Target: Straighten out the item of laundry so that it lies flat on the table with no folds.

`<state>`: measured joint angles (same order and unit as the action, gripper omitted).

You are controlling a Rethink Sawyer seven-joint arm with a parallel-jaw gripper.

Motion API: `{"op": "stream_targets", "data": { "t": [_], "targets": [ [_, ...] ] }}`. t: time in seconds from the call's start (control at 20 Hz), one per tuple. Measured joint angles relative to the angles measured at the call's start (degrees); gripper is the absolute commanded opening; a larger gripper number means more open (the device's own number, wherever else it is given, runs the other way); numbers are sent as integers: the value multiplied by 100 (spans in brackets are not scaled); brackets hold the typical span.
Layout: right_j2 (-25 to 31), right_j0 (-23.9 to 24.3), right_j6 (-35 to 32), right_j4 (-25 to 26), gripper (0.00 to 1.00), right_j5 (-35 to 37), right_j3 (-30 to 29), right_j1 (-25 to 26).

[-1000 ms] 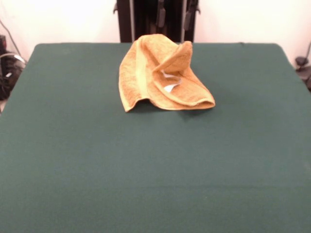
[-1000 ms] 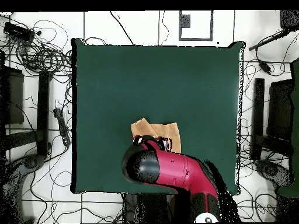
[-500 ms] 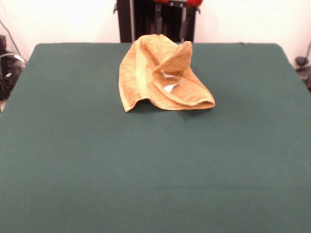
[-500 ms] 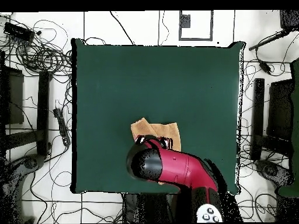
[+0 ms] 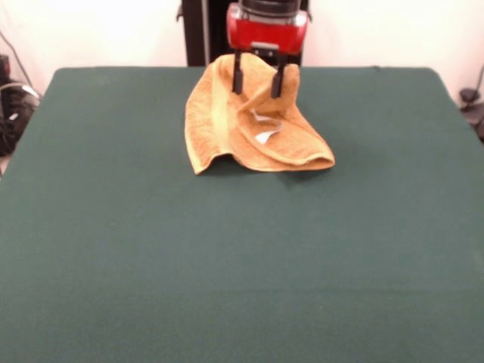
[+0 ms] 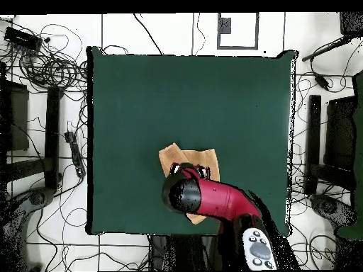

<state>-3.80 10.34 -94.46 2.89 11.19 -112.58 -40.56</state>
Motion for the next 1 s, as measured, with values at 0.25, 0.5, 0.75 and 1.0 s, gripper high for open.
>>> {"op": "stream_targets", "data": {
  "t": [0.25, 0.5, 0.75, 1.0],
  "targets": [
    [36, -3, 0, -1, 100, -25, -1, 210],
    [41, -4, 0, -1, 100, -25, -5, 268],
    [41, -3, 0, -1, 100, -25, -4, 268],
    [41, -3, 0, -1, 100, -25, -5, 266]
  ]
}}
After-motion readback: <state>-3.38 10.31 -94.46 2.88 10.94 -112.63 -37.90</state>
